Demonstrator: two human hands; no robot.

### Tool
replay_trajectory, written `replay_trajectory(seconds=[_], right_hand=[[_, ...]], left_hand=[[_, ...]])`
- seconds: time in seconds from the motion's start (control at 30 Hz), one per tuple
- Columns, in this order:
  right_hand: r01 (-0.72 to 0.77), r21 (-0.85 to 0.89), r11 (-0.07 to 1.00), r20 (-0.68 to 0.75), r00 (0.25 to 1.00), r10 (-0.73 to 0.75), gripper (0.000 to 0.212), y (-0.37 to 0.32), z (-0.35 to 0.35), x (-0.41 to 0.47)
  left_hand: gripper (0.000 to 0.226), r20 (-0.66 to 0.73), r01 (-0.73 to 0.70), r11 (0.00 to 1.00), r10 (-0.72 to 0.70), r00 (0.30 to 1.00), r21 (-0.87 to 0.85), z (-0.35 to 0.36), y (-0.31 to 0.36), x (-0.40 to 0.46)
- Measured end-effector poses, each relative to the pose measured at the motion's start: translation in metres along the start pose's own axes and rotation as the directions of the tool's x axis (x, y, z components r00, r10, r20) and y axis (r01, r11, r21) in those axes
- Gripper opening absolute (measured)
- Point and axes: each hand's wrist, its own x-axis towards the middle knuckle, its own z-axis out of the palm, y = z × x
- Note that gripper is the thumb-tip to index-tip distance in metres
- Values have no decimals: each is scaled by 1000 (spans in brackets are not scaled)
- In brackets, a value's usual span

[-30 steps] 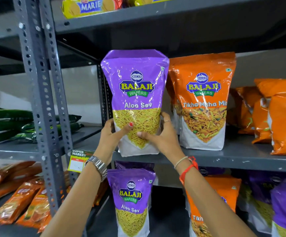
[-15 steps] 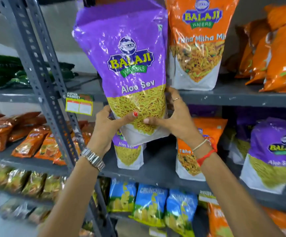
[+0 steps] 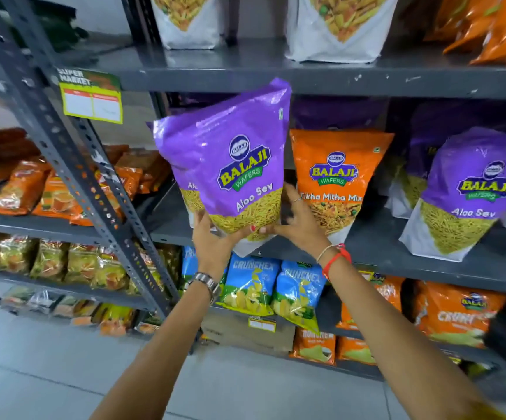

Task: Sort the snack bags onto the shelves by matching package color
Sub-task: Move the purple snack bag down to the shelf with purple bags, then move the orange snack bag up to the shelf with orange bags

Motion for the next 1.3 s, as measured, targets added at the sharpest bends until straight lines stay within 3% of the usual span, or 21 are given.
replay_trajectory(seconds=[0.2, 0.4, 0.53, 0.67, 0.77, 0.83, 0.9, 1.0, 1.03, 1.1, 1.2, 1.3], right_hand=[[-92, 29, 995, 14, 996, 92, 99, 34, 10, 4], [-148, -45, 988, -43, 988, 146, 97, 75, 23, 20], [-172, -131, 976, -135, 979, 154, 80, 85, 27, 24], [-130, -288, 949, -219, 973, 67, 61, 82, 31, 16], [-137, -246, 960, -250, 966, 74, 50, 76, 26, -4], [-147, -266, 953, -413, 910, 25, 34, 75, 16, -18], [-161, -209, 965, -620, 785, -4, 25, 74, 0, -26], [-179, -163, 970, -761, 648, -9, 45, 74, -31, -27], [-217, -154, 964, -767, 642, 22, 56, 78, -43, -25], [-291, -125, 949, -711, 693, 119, 81, 84, -60, -20], [-325, -37, 945, -610, 756, 236, 111, 93, -75, -12], [-305, 123, 944, -502, 801, 324, 104, 96, -86, -8]], left_hand=[[77, -60, 60, 994, -55, 997, 87, 26, -43, 0], [70, -76, 100, 989, -92, 993, 107, 47, -60, 13], [76, -65, 136, 979, -128, 990, 150, 61, -66, 21], [75, -106, 138, 981, -124, 987, 138, 73, -62, 22], [77, -94, 127, 987, -118, 989, 97, 80, -67, 28], [76, -95, 142, 990, -139, 986, 25, 85, -68, 29], [91, -117, 143, 989, -148, 982, -45, 89, -63, 24], [85, -241, -96, 995, 94, 966, 4, 96, -58, 6], [75, -215, -207, 977, 212, 953, 45, 101, -56, -2], [62, -23, -338, 938, 341, 940, 78, 117, -53, -11], [73, 281, -191, 981, 187, 941, -13, 141, -42, -8], [97, 401, -68, 996, 84, 912, -53, 159, -35, 4]])
